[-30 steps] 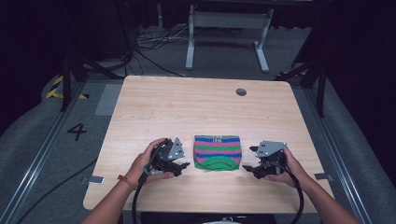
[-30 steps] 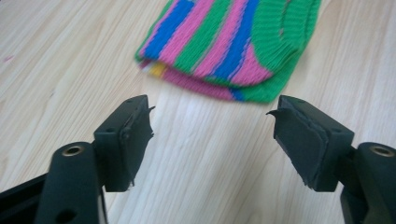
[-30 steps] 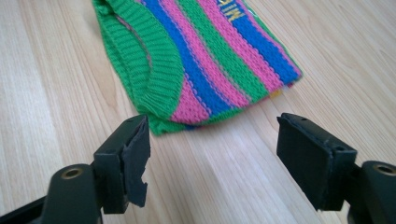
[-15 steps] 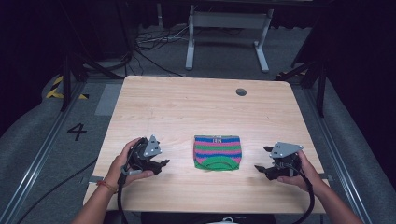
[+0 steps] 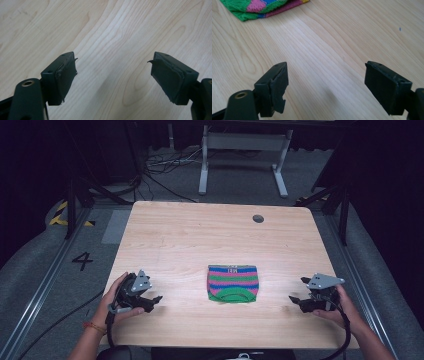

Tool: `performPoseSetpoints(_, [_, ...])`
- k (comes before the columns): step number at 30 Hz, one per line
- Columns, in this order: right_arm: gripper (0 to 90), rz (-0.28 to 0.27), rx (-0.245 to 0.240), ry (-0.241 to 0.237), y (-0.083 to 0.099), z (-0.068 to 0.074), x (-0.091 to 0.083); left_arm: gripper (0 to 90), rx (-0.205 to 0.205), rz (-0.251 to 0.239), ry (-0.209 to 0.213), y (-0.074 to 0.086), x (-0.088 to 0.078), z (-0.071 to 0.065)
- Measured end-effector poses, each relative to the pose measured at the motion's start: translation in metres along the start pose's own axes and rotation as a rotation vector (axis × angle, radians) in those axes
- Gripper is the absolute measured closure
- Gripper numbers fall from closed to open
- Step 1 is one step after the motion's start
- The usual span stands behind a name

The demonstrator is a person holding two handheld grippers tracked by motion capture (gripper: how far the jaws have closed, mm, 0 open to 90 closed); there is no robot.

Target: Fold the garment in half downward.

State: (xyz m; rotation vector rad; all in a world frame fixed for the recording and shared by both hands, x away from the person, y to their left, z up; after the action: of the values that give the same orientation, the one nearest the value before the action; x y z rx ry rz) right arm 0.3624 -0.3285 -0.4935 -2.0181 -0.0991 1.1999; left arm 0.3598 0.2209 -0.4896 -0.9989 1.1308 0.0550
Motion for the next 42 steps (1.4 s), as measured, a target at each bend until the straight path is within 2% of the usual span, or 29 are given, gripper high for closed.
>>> performPoseSetpoints(3, [19.8,-0.001,0.015,0.009,0.009,-0.003,-0.005,19.6,-0.025,-0.001,0.013,0.011,-0.005,0.004])
performPoseSetpoints(5, [19.8,0.003,0.044,0.026,0.02,-0.007,-0.011,19.3,-0.045,0.0,0.019,0.019,-0.007,0.007])
performPoseSetpoints(7, [19.7,0.006,0.052,0.029,0.022,-0.008,-0.013,19.3,-0.057,0.003,0.02,0.023,-0.008,0.007])
performPoseSetpoints(9, [19.4,-0.016,0.094,0.019,0.03,-0.009,-0.02,18.4,-0.072,-0.004,0.031,0.028,-0.009,0.007])
performPoseSetpoints(13, [18.6,0.001,0.125,0.019,0.047,-0.01,-0.025,17.9,-0.098,0.012,0.033,0.04,-0.01,0.006])
performPoseSetpoints(15, [18.3,0.004,0.138,0.02,0.058,-0.009,-0.028,17.7,-0.118,0.0,0.054,0.046,-0.011,0.006])
performPoseSetpoints(16, [18.3,0.0,0.153,0.022,0.061,-0.009,-0.029,17.8,-0.149,-0.013,0.07,0.051,-0.012,0.007])
performPoseSetpoints(17, [18.3,-0.002,0.169,0.022,0.064,-0.009,-0.03,17.7,-0.161,-0.016,0.074,0.055,-0.012,0.006])
performPoseSetpoints(21, [18.2,-0.011,0.205,0.014,0.074,-0.006,-0.031,17.3,-0.187,-0.028,0.086,0.064,-0.013,0.007])
performPoseSetpoints(22, [18.1,-0.016,0.228,0.015,0.079,-0.005,-0.032,16.2,-0.199,-0.042,0.081,0.068,-0.015,0.008])
performPoseSetpoints(24, [18.2,-0.018,0.237,0.018,0.081,-0.004,-0.032,16.2,-0.204,-0.049,0.071,0.069,-0.016,0.008])
performPoseSetpoints(26, [17.5,-0.034,0.287,0.015,0.086,-0.004,-0.032,15.8,-0.203,-0.045,0.056,0.07,-0.016,0.007])
performPoseSetpoints(28, [16.6,-0.029,0.31,0.022,0.088,-0.006,-0.032,15.1,-0.212,-0.045,0.049,0.07,-0.016,0.007])
performPoseSetpoints(30, [16.4,-0.028,0.308,0.022,0.088,-0.006,-0.032,15.0,-0.217,-0.046,0.045,0.07,-0.016,0.007])
performPoseSetpoints(34, [16.3,-0.028,0.309,0.024,0.089,-0.005,-0.032,16.0,-0.251,-0.049,0.01,0.07,-0.016,0.006])
performPoseSetpoints(42, [16.3,-0.028,0.309,0.024,0.089,-0.005,-0.032,15.9,-0.27,-0.047,-0.009,0.07,-0.015,0.005])
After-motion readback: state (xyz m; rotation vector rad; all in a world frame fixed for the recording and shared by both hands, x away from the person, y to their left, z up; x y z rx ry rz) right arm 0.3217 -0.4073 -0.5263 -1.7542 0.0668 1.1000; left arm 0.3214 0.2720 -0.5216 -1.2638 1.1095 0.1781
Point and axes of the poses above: each handheld gripper's, and its own axes: x roughly forward along the jaws, y roughly out of its underside, z roughly to its left, the point moved 3 cm from there along x, roughly forward along the jaws, and after that the axes turned 7 degrees about -x, right-handed, at the moved point
